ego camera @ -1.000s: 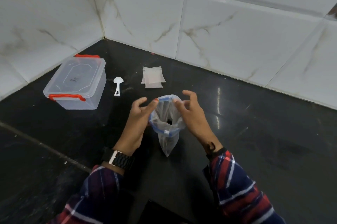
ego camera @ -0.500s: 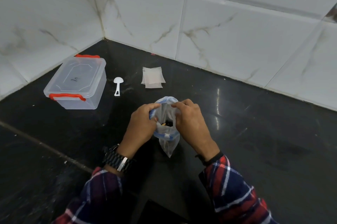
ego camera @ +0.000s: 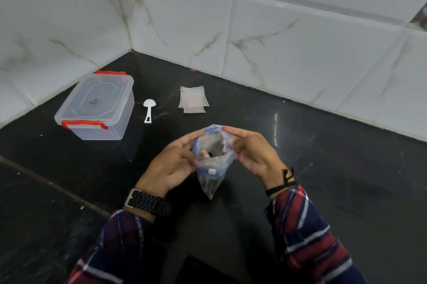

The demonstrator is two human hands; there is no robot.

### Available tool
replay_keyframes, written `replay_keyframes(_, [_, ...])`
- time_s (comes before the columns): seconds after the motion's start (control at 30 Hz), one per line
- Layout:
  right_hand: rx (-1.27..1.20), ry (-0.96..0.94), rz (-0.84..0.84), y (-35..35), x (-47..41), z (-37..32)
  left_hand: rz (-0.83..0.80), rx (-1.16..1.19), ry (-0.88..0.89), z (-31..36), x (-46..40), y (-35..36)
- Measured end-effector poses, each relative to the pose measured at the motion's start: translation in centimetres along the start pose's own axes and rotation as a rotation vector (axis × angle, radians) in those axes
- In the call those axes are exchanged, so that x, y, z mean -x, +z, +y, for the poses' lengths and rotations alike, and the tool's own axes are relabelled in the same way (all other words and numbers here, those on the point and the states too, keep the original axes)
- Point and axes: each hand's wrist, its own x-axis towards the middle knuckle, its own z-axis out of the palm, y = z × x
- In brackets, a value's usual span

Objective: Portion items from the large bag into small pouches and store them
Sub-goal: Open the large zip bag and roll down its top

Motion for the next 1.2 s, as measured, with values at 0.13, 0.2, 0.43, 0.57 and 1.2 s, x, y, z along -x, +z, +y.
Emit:
replay_keyframes(0.13, [-0.268, 0.187, -0.019, -0.2, -0.7, 0.9, 0.131, 0.266, -0.085, -0.6, -0.6, -0.8])
replay_keyframes(0.2, [-0.269, 0.174, -0.001, -0.2, -1.0, 1.2, 0.166, 0.272, -0.065, -0.9, -0.5, -0.7])
replay_keyframes(0.43, [0.583, -0.164, 0.105, -0.2, -0.7, 1.7, 0.277, -0.175, 0.064, -1.5, 0.3, -0.2])
replay_keyframes(0.57, [0.818, -0.359, 0.143, -0.1, 0.2, 2.3, 0.277, -0.302, 0.125, -2.0, 0.6, 0.1])
replay_keyframes(1.2, [0.145, -0.078, 0.049, 0.5, 1.2, 2.8, 0.281, 0.168, 0.102, -3.5, 0.0, 0.4])
